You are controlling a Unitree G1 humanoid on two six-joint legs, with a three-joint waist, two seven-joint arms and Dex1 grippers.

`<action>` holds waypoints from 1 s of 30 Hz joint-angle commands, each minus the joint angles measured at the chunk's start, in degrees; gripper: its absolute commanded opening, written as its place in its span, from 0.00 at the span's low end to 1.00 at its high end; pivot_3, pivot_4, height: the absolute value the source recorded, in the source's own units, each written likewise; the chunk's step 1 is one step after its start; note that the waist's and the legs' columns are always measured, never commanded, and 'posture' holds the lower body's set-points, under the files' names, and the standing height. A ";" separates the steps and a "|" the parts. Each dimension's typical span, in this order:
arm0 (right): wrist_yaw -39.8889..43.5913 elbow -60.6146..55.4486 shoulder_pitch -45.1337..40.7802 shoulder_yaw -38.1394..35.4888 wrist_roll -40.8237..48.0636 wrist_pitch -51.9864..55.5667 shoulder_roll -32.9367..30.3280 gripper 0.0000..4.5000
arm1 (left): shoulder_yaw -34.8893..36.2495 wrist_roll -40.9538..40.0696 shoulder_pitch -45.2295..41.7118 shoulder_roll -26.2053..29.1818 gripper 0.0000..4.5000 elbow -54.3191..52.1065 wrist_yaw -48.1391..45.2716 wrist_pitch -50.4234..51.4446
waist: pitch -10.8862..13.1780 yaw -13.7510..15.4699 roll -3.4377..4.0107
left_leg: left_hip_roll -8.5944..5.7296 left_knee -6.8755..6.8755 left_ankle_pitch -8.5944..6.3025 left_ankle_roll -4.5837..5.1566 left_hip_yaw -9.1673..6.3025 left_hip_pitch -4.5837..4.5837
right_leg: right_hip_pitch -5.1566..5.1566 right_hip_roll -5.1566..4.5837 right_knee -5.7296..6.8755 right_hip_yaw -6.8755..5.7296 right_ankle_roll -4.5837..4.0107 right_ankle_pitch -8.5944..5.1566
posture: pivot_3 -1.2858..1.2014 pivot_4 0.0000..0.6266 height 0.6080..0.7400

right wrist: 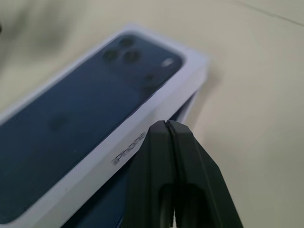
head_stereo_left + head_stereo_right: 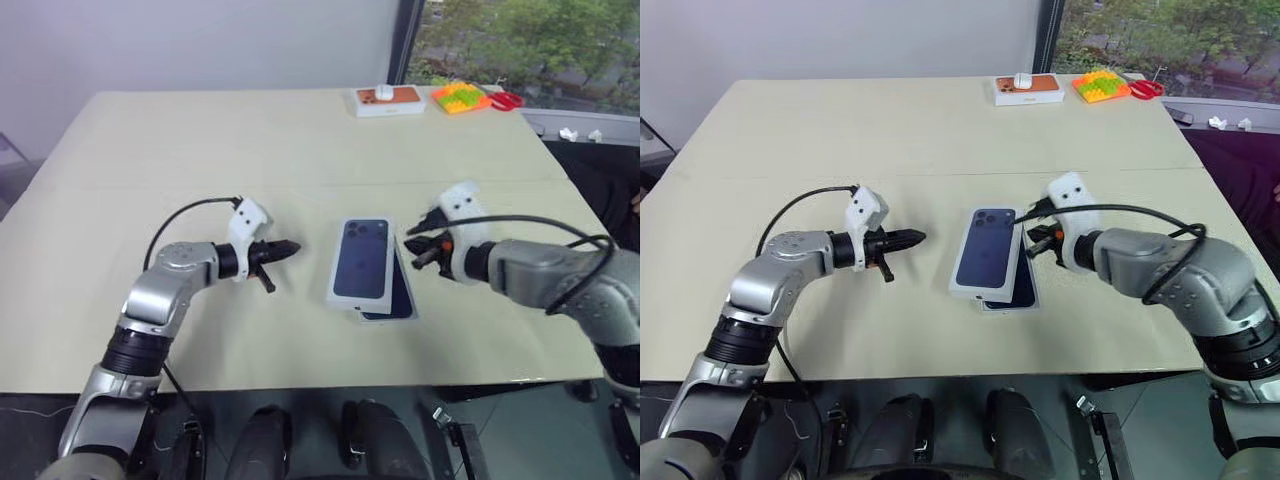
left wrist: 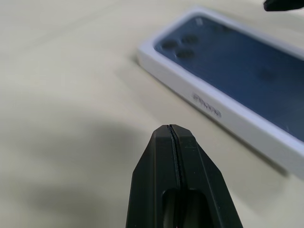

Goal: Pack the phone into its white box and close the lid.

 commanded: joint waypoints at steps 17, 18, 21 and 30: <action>11.63 -4.31 0.62 0.36 -18.58 2.92 6.71 0.01 | -8.24 1.67 -3.41 -7.38 0.00 -3.20 -2.43 1.46 | 0.00 0.35 -0.01 | 0.03 0.00 0.00 0.00 -0.05 0.02 | 0.00 0.06 0.06 -0.03 -0.01 0.01 | 0.52 0.24 1.00; 12.04 -4.54 0.76 0.12 -18.94 3.22 6.85 0.01 | -8.15 1.55 -3.33 -7.49 0.00 -3.44 -2.57 1.68 | 0.00 0.36 0.00 | 0.04 0.00 0.00 0.00 -0.06 0.03 | 0.00 0.07 0.06 -0.04 -0.01 0.01 | 0.52 0.24 1.00; 13.60 -5.92 1.48 -0.98 -19.15 4.57 6.72 0.01 | -8.64 1.50 -3.10 -7.46 0.00 -4.43 -3.43 1.84 | 0.00 0.37 -0.01 | 0.04 0.00 0.00 0.00 -0.06 0.02 | 0.00 0.07 0.06 -0.04 -0.01 0.00 | 0.52 0.24 1.00; 16.40 -10.21 4.03 -3.83 -19.29 9.06 7.23 0.01 | -8.97 1.58 -3.23 -8.30 0.00 -5.81 -4.00 2.76 | 0.00 0.34 -0.01 | 0.03 0.00 0.00 0.00 -0.07 0.03 | 0.01 0.06 0.07 -0.04 -0.01 0.01 | 0.52 0.24 1.00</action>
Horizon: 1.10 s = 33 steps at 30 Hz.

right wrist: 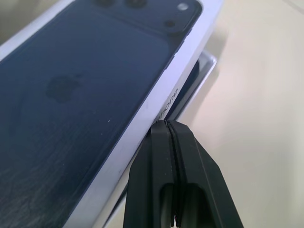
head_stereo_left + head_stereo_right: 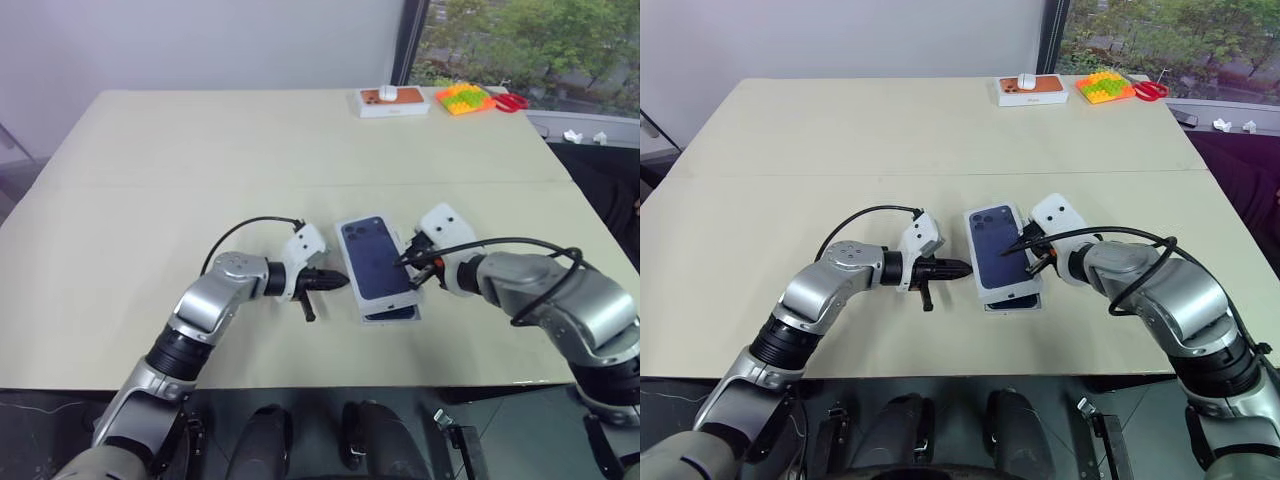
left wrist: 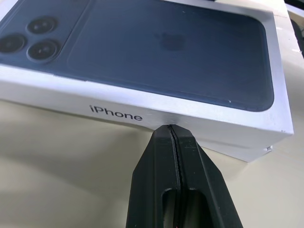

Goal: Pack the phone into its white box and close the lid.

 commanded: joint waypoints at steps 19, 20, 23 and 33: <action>4.82 -7.90 3.88 -3.49 -0.88 5.68 0.97 0.01 | -1.84 -1.59 -1.12 -1.82 0.00 -5.19 -2.07 -0.34 | 0.00 -0.01 0.00 | -0.02 0.02 0.00 0.00 -0.01 0.02 | 0.03 0.00 0.02 0.00 0.00 0.00 | 0.52 0.24 1.00; 4.99 -7.91 3.90 -3.50 -0.99 5.73 1.00 0.01 | -1.83 -1.56 -1.15 -1.88 0.00 -5.16 -2.08 -0.32 | 0.00 -0.02 0.00 | -0.03 0.02 0.00 0.00 -0.01 0.03 | 0.03 0.00 0.02 0.00 0.00 0.00 | 0.52 0.24 1.00; 5.18 -8.00 4.10 -3.35 -1.36 5.80 1.10 0.01 | -1.92 -1.55 -1.10 -1.96 0.00 -5.27 -2.13 -0.24 | 0.00 0.00 0.00 | -0.02 0.02 0.00 0.00 -0.02 0.04 | 0.03 0.02 0.03 0.00 0.00 0.00 | 0.52 0.24 1.00; 5.47 -7.45 3.68 -2.88 -3.26 5.38 1.95 0.01 | -1.26 -0.72 -0.85 -1.71 0.00 -4.02 -1.25 -0.89 | 0.00 0.00 0.00 | -0.02 0.02 0.00 0.00 -0.02 0.04 | 0.04 0.02 0.03 0.00 0.00 0.00 | 0.52 0.24 1.00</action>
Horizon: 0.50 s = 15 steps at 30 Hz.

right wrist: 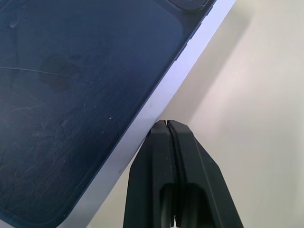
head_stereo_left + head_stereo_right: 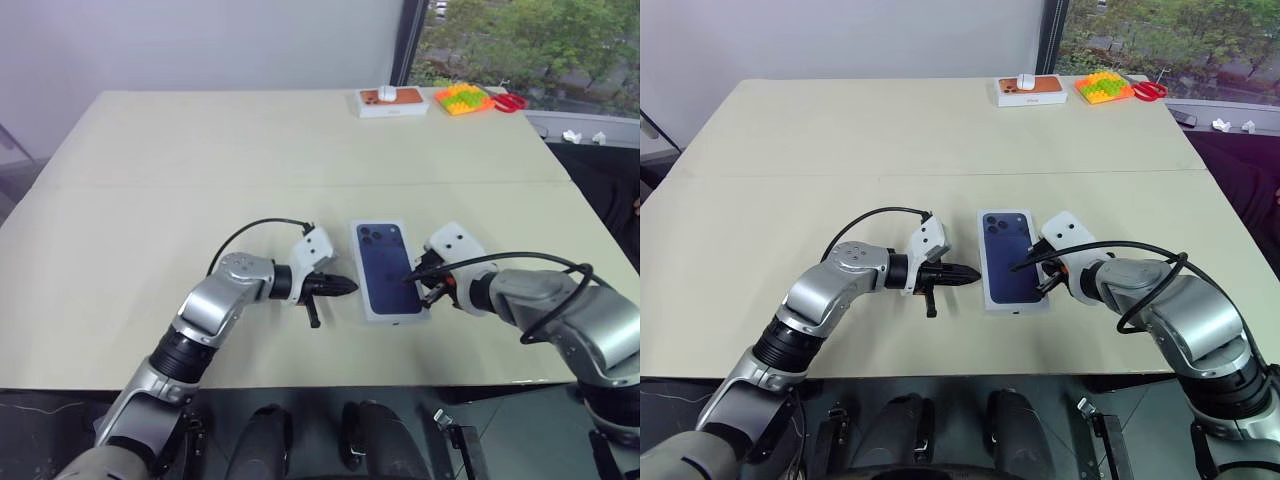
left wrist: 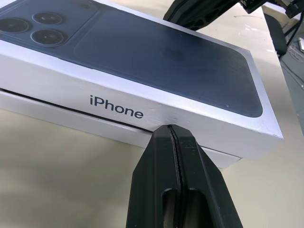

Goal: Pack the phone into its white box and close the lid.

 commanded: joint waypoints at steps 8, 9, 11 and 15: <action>2.22 -2.71 -1.78 0.80 -0.52 -0.72 2.21 0.01 | 0.78 -0.87 -1.28 -1.13 0.00 -0.74 1.36 -1.54 | 0.00 0.00 0.00 | 0.00 0.00 0.00 0.00 0.00 0.00 | 0.00 0.00 0.00 0.00 0.00 0.00 | 0.52 0.24 1.00; 2.35 -2.72 -1.81 0.83 -0.63 -0.72 2.24 0.01 | 0.83 -0.86 -1.31 -1.10 0.00 -0.63 1.40 -1.55 | 0.00 0.01 0.00 | 0.00 0.00 0.00 0.00 0.00 0.00 | 0.00 0.00 0.00 0.00 0.00 0.00 | 0.52 0.24 1.00; 2.55 -2.71 -1.85 0.86 -0.81 -0.69 2.28 0.01 | 0.86 -0.87 -1.34 -1.05 0.00 -0.52 1.45 -1.59 | 0.00 0.01 0.00 | 0.00 0.00 0.00 0.00 0.00 0.00 | 0.00 0.00 0.00 0.00 0.00 0.00 | 0.52 0.24 1.00; 2.82 -2.96 -1.68 0.85 -1.11 -0.40 2.44 0.01 | 0.95 -0.96 -1.34 -0.97 0.00 -0.38 1.52 -1.61 | 0.00 0.01 0.00 | 0.00 0.00 0.00 0.00 0.00 0.00 | 0.01 0.00 0.00 0.00 0.00 0.00 | 0.52 0.24 1.00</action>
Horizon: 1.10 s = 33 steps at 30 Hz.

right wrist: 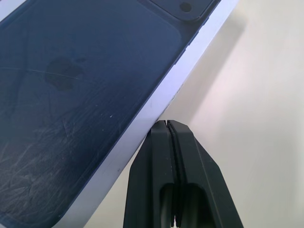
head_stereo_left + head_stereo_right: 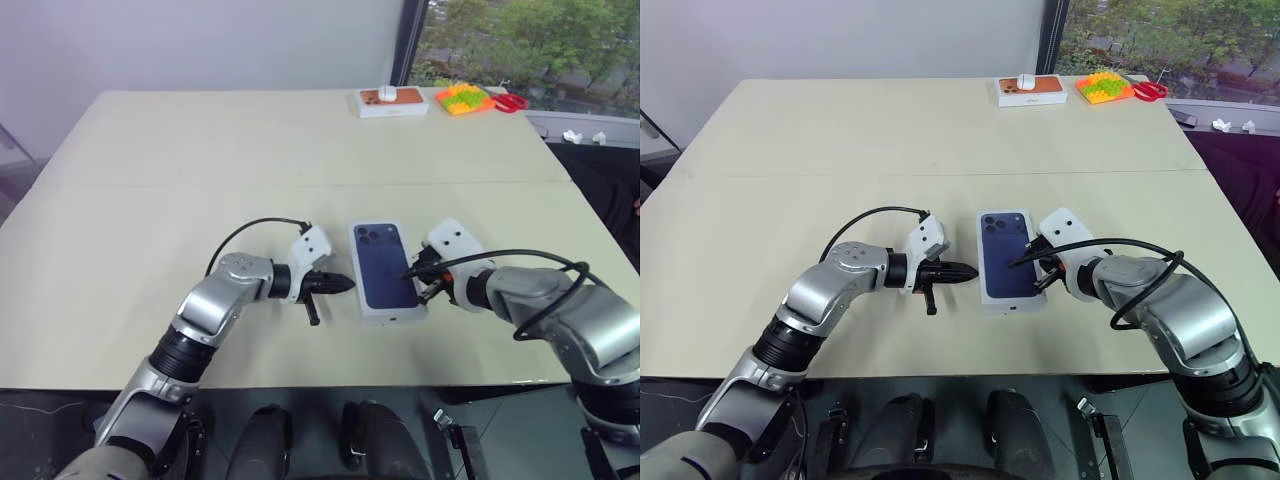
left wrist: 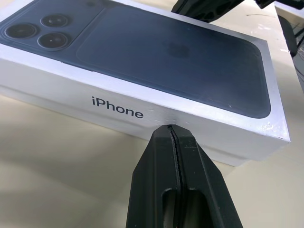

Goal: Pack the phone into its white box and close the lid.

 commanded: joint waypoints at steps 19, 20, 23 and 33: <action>1.64 -4.13 1.05 0.27 0.24 0.37 0.86 0.01 | -0.46 -0.74 -1.69 -1.34 0.00 -1.26 -1.08 -1.47 | 0.00 0.00 0.00 | 0.00 0.00 0.00 0.00 0.00 0.01 | 0.01 0.00 0.01 0.00 0.00 0.00 | 0.52 0.24 1.00; 1.64 -4.15 1.09 0.27 0.22 0.37 0.86 0.01 | -0.48 -0.72 -1.64 -1.30 0.00 -1.27 -1.10 -1.46 | 0.00 0.01 0.00 | 0.00 0.00 0.00 0.00 0.00 0.01 | 0.01 0.00 0.00 0.00 0.00 0.00 | 0.52 0.24 1.00; 1.74 -4.32 1.11 0.26 0.08 0.36 0.83 0.01 | -0.33 -0.85 -1.23 -0.68 0.00 -1.73 -1.41 -1.18 | 0.00 0.00 0.00 | 0.00 0.00 0.00 0.00 0.00 0.01 | 0.01 0.00 0.01 0.00 0.00 0.00 | 0.52 0.24 1.00; 5.73 -4.47 2.83 -3.66 -0.92 -2.66 -4.35 0.01 | 5.41 -5.37 -1.52 2.45 0.00 -1.87 -2.62 1.51 | 0.00 0.00 0.00 | 0.00 0.00 0.00 0.00 -0.01 0.02 | 0.02 0.01 0.02 -0.01 0.00 0.00 | 0.52 0.24 1.00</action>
